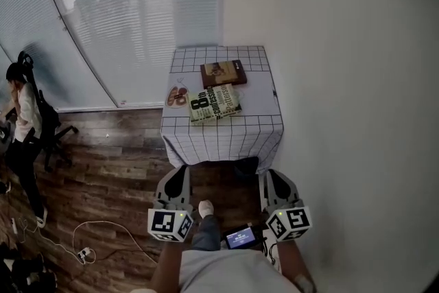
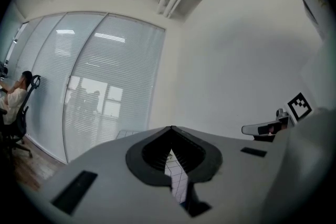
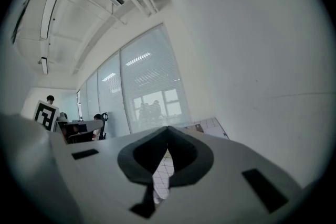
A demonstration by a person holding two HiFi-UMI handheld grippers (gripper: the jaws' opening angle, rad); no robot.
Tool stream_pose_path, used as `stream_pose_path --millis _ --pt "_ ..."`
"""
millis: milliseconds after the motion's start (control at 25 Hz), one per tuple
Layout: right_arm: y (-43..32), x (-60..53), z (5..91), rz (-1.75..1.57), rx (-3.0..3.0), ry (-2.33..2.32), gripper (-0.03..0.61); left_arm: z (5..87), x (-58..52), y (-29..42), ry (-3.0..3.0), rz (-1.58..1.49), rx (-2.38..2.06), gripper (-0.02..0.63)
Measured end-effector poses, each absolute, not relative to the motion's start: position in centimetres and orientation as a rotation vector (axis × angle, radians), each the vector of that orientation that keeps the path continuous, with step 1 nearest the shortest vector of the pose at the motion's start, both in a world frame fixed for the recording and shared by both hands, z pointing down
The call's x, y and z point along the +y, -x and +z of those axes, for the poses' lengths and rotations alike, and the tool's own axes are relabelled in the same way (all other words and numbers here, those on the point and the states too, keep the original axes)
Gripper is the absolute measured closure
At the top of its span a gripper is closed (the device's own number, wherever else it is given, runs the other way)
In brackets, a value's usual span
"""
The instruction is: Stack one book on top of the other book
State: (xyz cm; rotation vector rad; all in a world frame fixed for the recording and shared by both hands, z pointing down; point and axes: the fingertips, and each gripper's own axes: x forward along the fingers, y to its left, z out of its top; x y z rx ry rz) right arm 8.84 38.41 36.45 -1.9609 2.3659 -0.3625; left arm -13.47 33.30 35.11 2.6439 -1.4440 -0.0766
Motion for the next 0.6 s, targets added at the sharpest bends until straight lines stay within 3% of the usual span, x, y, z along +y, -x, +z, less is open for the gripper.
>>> stream_pose_path --millis 600 --pt "-8.1 25.3 37.7 -0.415 2.381 1.999 0.572 36.0 19.0 14.1 -2.626 -0.052 -1.426 0.606"
